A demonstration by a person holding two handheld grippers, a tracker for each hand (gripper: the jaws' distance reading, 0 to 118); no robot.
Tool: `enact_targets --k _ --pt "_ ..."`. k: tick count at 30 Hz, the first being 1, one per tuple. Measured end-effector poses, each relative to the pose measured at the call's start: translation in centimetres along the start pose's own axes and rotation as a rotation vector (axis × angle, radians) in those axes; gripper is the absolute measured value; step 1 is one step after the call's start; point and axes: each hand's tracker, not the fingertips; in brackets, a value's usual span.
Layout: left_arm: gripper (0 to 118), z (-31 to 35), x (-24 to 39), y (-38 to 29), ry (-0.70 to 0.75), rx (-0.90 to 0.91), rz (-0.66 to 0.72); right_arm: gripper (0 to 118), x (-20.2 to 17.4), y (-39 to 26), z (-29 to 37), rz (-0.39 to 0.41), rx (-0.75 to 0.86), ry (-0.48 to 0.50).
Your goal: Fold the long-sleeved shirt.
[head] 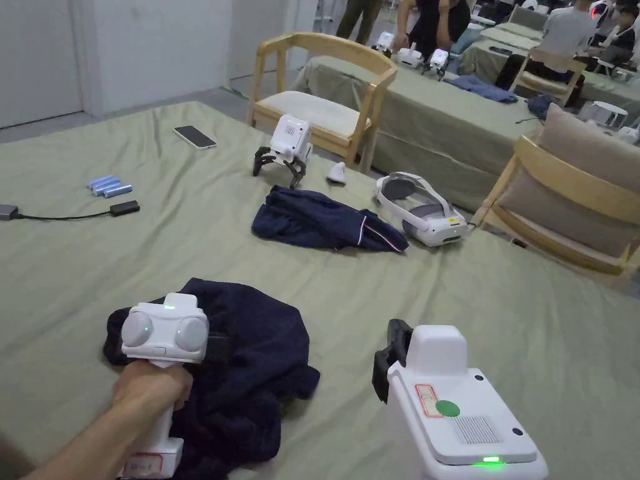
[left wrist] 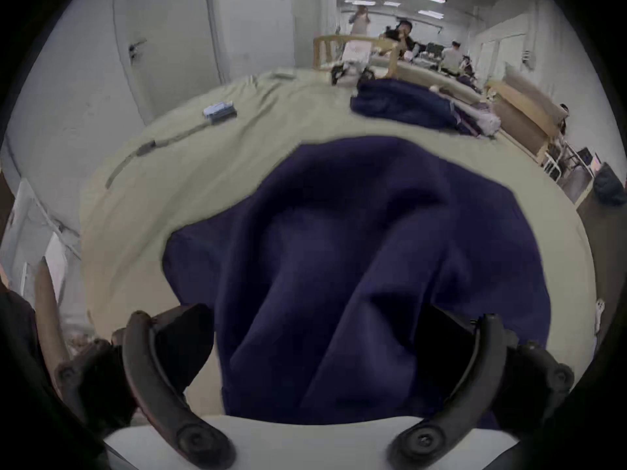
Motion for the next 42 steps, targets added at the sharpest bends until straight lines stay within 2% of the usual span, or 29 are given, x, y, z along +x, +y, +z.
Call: enact_targets --k 1,2,3,4,5,6,7,9,13,18,23,26,29,31,33,36,39,40,41,42 --pt "65 -0.8 -0.6 0.1 -0.035 -0.029 0.021 0 0.2 -0.3 -0.2 0.003 -0.012 0.005" --pt "51 -1.1 -1.1 -0.1 -0.101 -0.029 0.047 0 0.4 -0.6 -0.4 0.008 -0.023 0.003" --pt "46 -1.2 -1.4 -0.6 -0.159 -0.016 0.087 0 0.3 -0.3 0.0 0.012 -0.031 -0.005" --pt "46 -0.9 -1.4 -0.8 -0.164 -0.008 0.106 0 0.5 -0.3 0.1 0.011 -0.035 -0.007" --pt "34 -1.3 -1.5 -0.6 -0.162 0.001 0.113 0 0.8 -0.5 0.3 0.007 -0.039 -0.006" --pt "26 -0.6 -1.1 -0.6 -0.167 0.021 0.067 0 1.1 -0.6 0.5 0.003 -0.039 -0.008" --pt "22 0.1 -0.9 -0.6 -0.167 0.041 0.029 0 1.3 -0.7 0.7 0.002 -0.039 -0.012" --pt "20 3.0 -0.5 -0.8 -0.189 0.138 0.027 0 2.1 -0.7 1.5 -0.005 -0.034 -0.021" --pt "19 10.8 0.1 -0.2 -0.326 0.340 0.021 0 4.9 -0.8 2.9 -0.031 -0.005 -0.065" --pt "19 22.9 3.4 1.1 -0.483 0.577 -0.022 0 8.9 1.1 8.8 -0.092 0.057 -0.136" --pt "19 32.8 9.1 2.0 -0.642 0.749 -0.115 0 13.7 1.0 13.5 -0.129 0.122 -0.239" --pt "19 35.8 13.8 1.4 -0.712 0.788 -0.194 0 16.8 0.9 16.6 -0.149 0.148 -0.311" --pt "18 36.2 19.3 -0.2 -0.768 0.769 -0.249 0 19.5 0.8 19.6 -0.169 0.145 -0.380" --pt "18 35.4 22.9 -1.5 -0.839 0.692 -0.247 0 21.8 -0.5 20.4 -0.148 0.133 -0.406" --pt "18 32.8 27.8 -3.7 -0.803 0.667 -0.322 0 23.8 -1.5 21.9 -0.141 0.123 -0.473" --pt "18 26.4 34.6 -7.4 -0.777 0.474 -0.403 0 25.8 -3.4 23.5 -0.197 0.095 -0.514" --pt "18 19.1 40.6 -12.1 -0.729 0.244 -0.508 0 26.6 -5.6 24.1 -0.186 0.048 -0.550" --pt "18 17.1 42.4 -14.2 -0.677 0.241 -0.588 0 26.8 -6.3 24.1 -0.190 0.035 -0.544" --pt "18 15.4 43.8 -16.0 -0.694 0.143 -0.614 0 27.2 -7.3 23.8 -0.209 -0.002 -0.539" --pt "18 13.9 44.9 -17.5 -0.685 0.057 -0.583 0 27.6 -8.1 23.7 -0.219 -0.040 -0.542"
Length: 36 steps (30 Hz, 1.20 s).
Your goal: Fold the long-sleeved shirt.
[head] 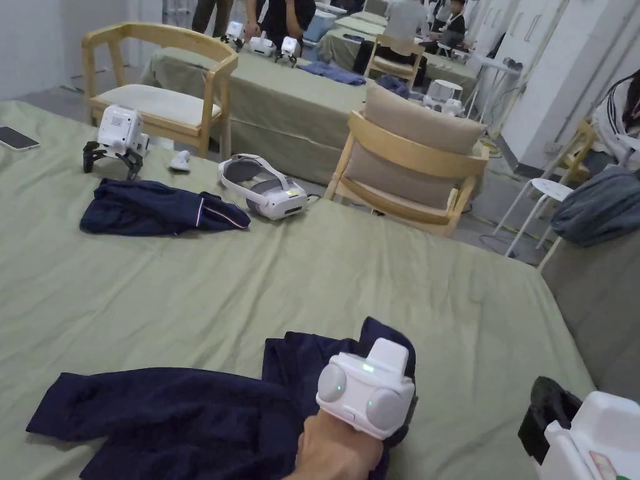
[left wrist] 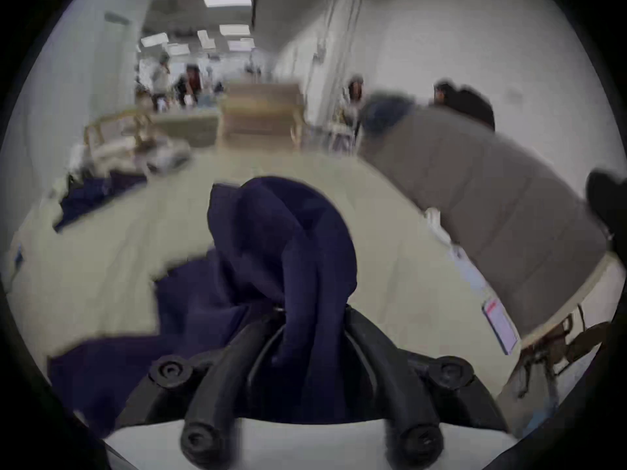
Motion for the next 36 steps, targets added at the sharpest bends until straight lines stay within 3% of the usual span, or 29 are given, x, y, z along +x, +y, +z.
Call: enact_targets --k 2,3,6,8,15,16,17,18,19,21,24,28,29,30,31,33,36 --pt "21 -2.1 0.8 -1.4 0.015 -0.044 -0.010 0 0.9 -1.7 -1.0 -0.009 -0.024 -0.027" --pt "35 -2.1 1.5 -1.9 0.029 -0.026 -0.014 0 1.4 -2.2 -1.2 -0.009 -0.044 -0.029" --pt "111 -1.5 2.1 -1.6 0.006 -0.049 -0.048 0 2.1 -2.9 -1.3 -0.025 -0.069 -0.051" --pt "104 1.8 2.7 -1.6 -0.006 0.042 -0.108 0 2.4 -3.0 -1.2 -0.047 -0.064 -0.062" --pt "110 14.3 -1.9 0.1 0.037 0.305 -0.067 0 1.6 -1.3 0.3 -0.100 0.003 -0.065" --pt "106 16.0 -3.3 -0.2 0.065 0.344 -0.053 0 1.4 -1.0 0.5 -0.104 0.019 -0.054" --pt "90 17.5 -4.4 -0.5 0.109 0.369 -0.048 0 1.0 -0.8 0.7 -0.105 0.029 -0.047" --pt "44 18.9 -5.8 -1.2 0.156 0.418 -0.052 0 0.5 -0.7 1.0 -0.105 0.037 -0.046" --pt "6 20.0 -6.8 -1.7 0.223 0.449 -0.053 0 0.0 -0.7 1.2 -0.103 0.050 -0.037" --pt "7 21.1 -9.3 -2.8 0.360 0.447 -0.054 0 -1.4 -0.8 1.5 -0.087 0.064 -0.018" --pt "4 22.2 -13.3 -3.9 0.307 0.395 0.015 0 -3.2 -1.4 1.8 -0.063 0.059 0.016" --pt "5 22.6 -18.7 -5.6 0.371 0.352 0.107 0 -4.7 -3.0 1.3 -0.065 0.031 0.052" --pt "11 22.4 -20.1 -5.9 0.378 0.319 0.106 0 -5.1 -2.9 1.5 -0.059 0.023 0.059" --pt "26 22.0 -21.6 -6.2 0.347 0.272 0.132 0 -5.4 -3.2 1.4 -0.056 0.015 0.061" --pt "49 21.9 -22.6 -6.4 0.344 0.235 0.181 0 -5.7 -3.4 1.1 -0.056 0.004 0.066" --pt "109 20.8 -25.0 -7.3 0.351 0.162 0.269 0 -6.2 -3.6 1.1 -0.055 -0.013 0.079" --pt "107 19.6 -26.9 -9.0 0.399 0.097 0.324 0 -6.8 -4.1 0.5 -0.056 -0.042 0.086"
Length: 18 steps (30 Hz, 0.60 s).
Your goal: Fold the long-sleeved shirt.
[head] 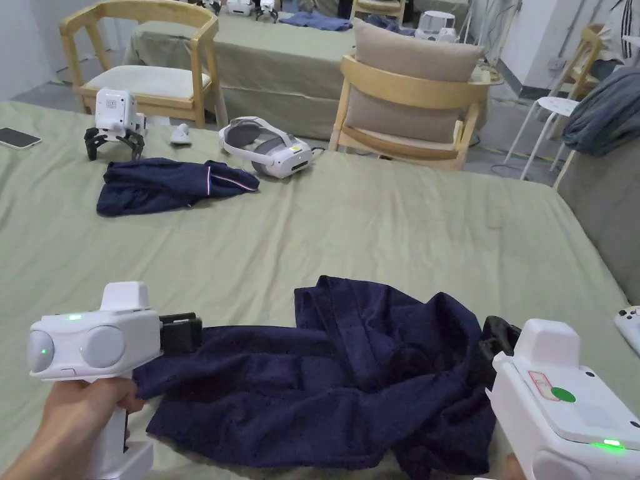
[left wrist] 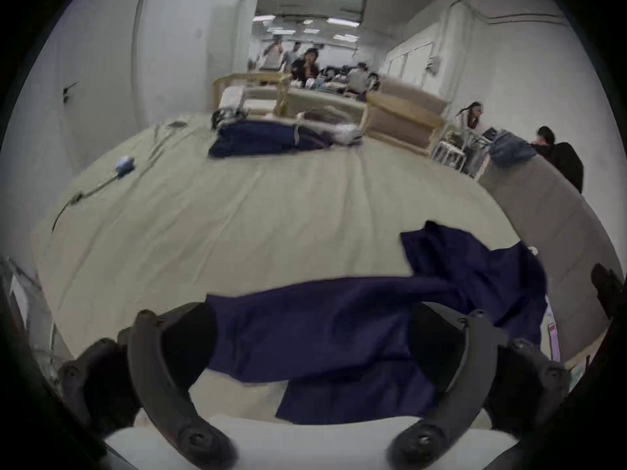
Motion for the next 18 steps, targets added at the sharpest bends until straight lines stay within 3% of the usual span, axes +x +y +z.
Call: enact_targets --k 3,6,8,9,11,12,13,16,17,18 --pt "106 -0.9 -0.2 -2.9 0.027 -0.131 -0.013 0 0.0 -1.5 -1.7 -0.002 -0.033 0.005" --pt "96 -1.6 0.3 -5.4 -0.019 -0.195 0.024 0 -0.5 -2.1 -2.4 -0.006 -0.060 0.008" --pt "79 -2.9 0.8 -6.9 -0.045 -0.228 0.010 0 -0.7 -2.7 -3.0 -0.006 -0.081 0.011" --pt "59 -3.4 1.1 -7.4 -0.041 -0.237 0.014 0 -0.6 -3.2 -3.5 -0.005 -0.091 0.012" --pt "35 -5.5 1.1 -8.7 -0.029 -0.307 0.002 0 -0.3 -3.9 -4.1 -0.002 -0.117 0.005" --pt "20 -5.3 1.3 -8.9 0.038 -0.220 -0.051 0 0.1 -4.1 -4.3 -0.008 -0.127 -0.001" --pt "17 -5.2 1.3 -8.3 0.038 -0.209 -0.087 0 0.6 -4.1 -4.1 -0.025 -0.137 -0.019" --pt "15 -5.1 1.3 -7.7 -0.024 -0.256 0.001 3 2.8 -4.1 -5.0 -0.074 -0.180 -0.022" --pt "15 -5.1 1.3 -7.6 -0.023 -0.258 -0.021 18 3.5 -3.9 -5.5 -0.089 -0.200 -0.021" --pt "14 -5.0 1.4 -7.7 -0.026 -0.259 -0.039 62 4.2 -3.6 -6.2 -0.087 -0.244 -0.028"
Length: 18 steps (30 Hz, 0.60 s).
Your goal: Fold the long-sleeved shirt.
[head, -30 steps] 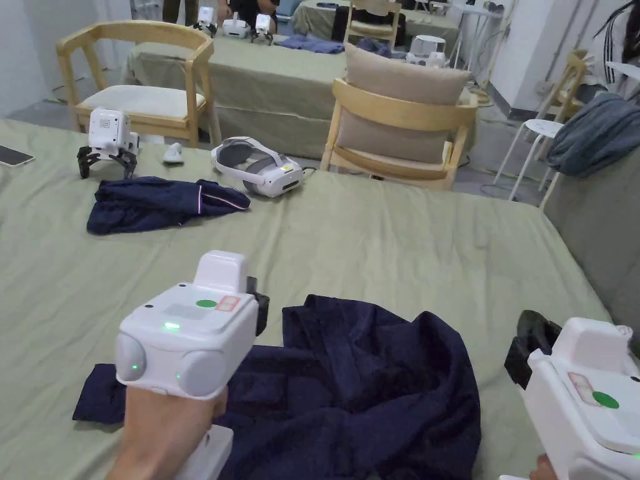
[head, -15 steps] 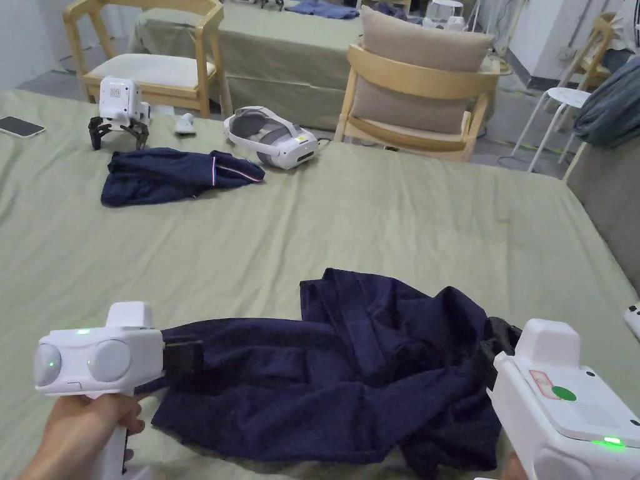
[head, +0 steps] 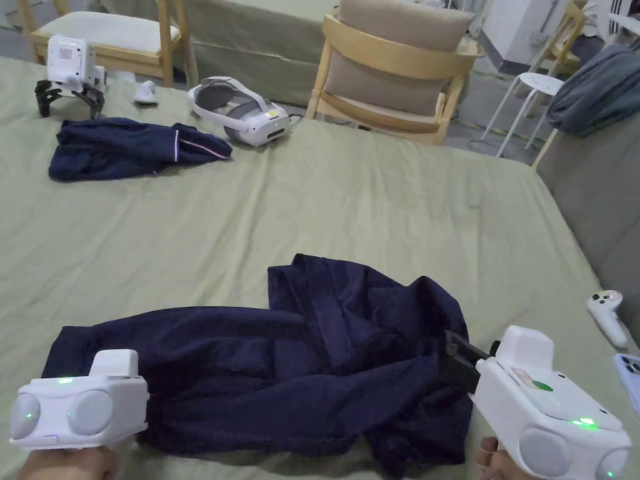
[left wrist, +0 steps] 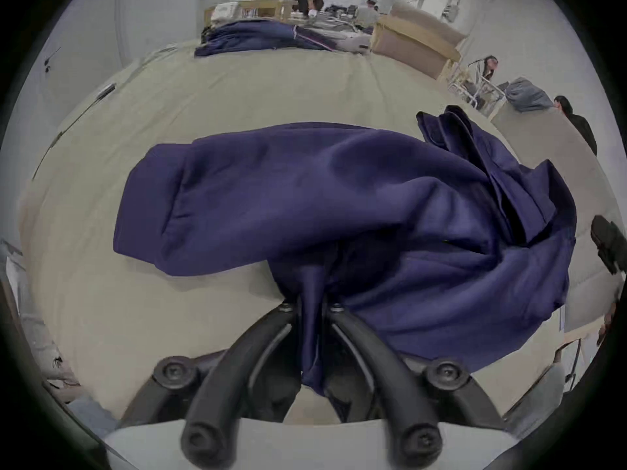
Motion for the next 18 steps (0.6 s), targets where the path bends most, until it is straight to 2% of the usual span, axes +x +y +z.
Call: enact_targets --k 1,2,4,6,7,8,9,10,11,12,13,14,16,18 --pt "14 0.1 0.3 -0.3 0.006 0.003 -0.039 99 0.5 0.5 -0.8 -0.017 -0.010 0.000" --pt "14 0.1 0.3 -0.4 0.008 0.005 -0.039 118 0.9 0.9 -1.6 -0.016 -0.014 0.002" --pt "14 0.0 0.2 -0.6 0.005 0.007 -0.022 117 -0.5 2.8 -0.6 0.036 -0.015 -0.016" --pt "14 0.2 0.6 -0.7 0.008 0.008 -0.033 117 -2.0 3.6 -1.6 0.143 -0.072 -0.040" --pt "14 0.1 0.7 -0.8 0.009 0.009 -0.042 117 -0.5 3.8 -5.7 0.179 -0.108 -0.020" --pt "14 0.1 0.7 -0.8 0.009 0.010 -0.047 111 -0.4 3.8 -7.1 0.194 -0.150 -0.013" --pt "14 0.0 0.6 -0.6 0.004 0.007 -0.041 79 -0.5 3.8 -7.9 0.191 -0.185 -0.029" --pt "14 0.0 0.4 -0.6 -0.004 0.008 -0.034 27 -0.6 3.8 -8.4 0.192 -0.217 -0.033" --pt "13 0.1 0.2 -0.6 -0.017 0.008 -0.021 2 -0.2 3.6 -8.9 0.193 -0.257 -0.022" --pt "13 0.1 -0.1 -0.6 -0.031 0.008 -0.001 1 0.9 4.4 -7.4 0.150 -0.226 -0.014" --pt "13 0.3 -0.3 -0.5 -0.044 0.011 0.012 1 1.4 4.5 -5.9 0.087 -0.185 0.047" --pt "13 0.5 -0.5 -0.6 -0.062 0.032 0.022 1 1.5 4.9 -4.4 0.071 -0.147 0.077" --pt "13 1.7 -0.9 -0.8 -0.119 0.075 0.067 1 1.4 3.4 -4.6 0.083 -0.104 0.047" --pt "13 3.9 -1.3 -0.2 -0.182 0.145 0.120 1 1.8 4.5 -2.5 0.023 -0.051 0.092"
